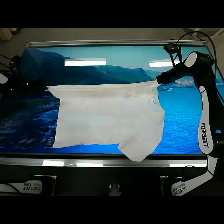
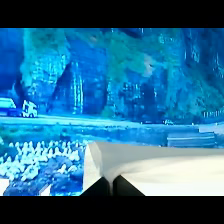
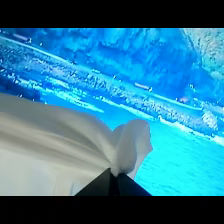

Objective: Fold the shirts.

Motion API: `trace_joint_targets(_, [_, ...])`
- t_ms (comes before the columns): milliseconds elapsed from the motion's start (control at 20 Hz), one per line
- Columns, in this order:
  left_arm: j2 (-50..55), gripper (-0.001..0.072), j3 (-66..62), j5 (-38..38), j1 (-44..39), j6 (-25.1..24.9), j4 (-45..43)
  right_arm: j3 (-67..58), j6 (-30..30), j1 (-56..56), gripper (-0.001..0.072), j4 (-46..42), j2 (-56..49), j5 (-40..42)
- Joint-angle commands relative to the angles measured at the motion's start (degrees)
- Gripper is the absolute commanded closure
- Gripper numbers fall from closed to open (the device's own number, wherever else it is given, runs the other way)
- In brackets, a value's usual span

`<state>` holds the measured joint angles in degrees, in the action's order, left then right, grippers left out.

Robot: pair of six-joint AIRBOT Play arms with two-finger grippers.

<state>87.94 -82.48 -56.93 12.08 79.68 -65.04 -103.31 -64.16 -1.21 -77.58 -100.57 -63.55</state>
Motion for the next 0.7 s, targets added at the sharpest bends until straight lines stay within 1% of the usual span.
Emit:
trace_joint_targets(0, [8.59,0.0685,-7.28,1.84,-0.39,-0.20,1.11,0.04,-1.20,0.31,0.0696,0.46,-4.24,8.79])
trace_joint_targets(100, [9.55,0.0685,-7.74,0.07,-0.37,-0.39,1.92,0.02,-0.81,0.28,0.0696,0.42,-4.61,6.80])
trace_joint_targets(150, [9.22,0.0685,-7.82,-1.92,-0.28,-2.32,1.79,-0.20,1.16,0.24,0.0696,0.04,-3.98,3.76])
trace_joint_targets(200, [8.44,0.0685,-7.82,-4.79,-0.22,-4.68,0.83,-0.20,3.61,0.24,0.0695,-1.66,-2.73,-0.42])
trace_joint_targets(250, [7.56,0.0685,-7.80,-8.68,-0.26,-5.38,-1.40,-0.20,6.08,0.24,0.0695,-4.31,-1.27,-5.49])
trace_joint_targets(300, [6.95,0.0685,-7.78,-13.29,-0.31,-5.35,-3.74,-0.20,7.26,0.24,0.0696,-7.02,-0.13,-11.26])
trace_joint_targets(350, [6.69,0.0686,-7.72,-18.60,-0.46,-5.35,-5.95,-0.13,7.17,0.24,0.0696,-8.24,0.50,-17.22])
trace_joint_targets(400, [6.69,0.0685,-7.23,-21.79,-0.90,-5.22,-8.09,0.26,6.51,0.26,0.0696,-7.82,0.57,-22.05])
trace_joint_targets(450, [6.69,0.0686,-6.03,-22.40,-1.51,-4.09,-9.81,1.81,6.32,0.31,0.0696,-6.64,0.57,-23.52])
trace_joint_targets(500, [6.80,0.0686,-4.26,-21.99,-2.14,-2.56,-10.54,4.52,5.57,0.37,0.0696,-4.61,0.46,-23.26])
trace_joint_targets(600, [7.52,0.0686,-0.46,-21.81,-2.99,-1.03,-10.36,10.47,3.89,0.37,0.0697,-0.90,0.26,-19.96])
trace_joint_targets(650, [7.72,0.0686,1.29,-21.73,-3.37,-1.05,-10.36,12.79,3.32,0.37,0.0697,-0.09,0.26,-17.90])
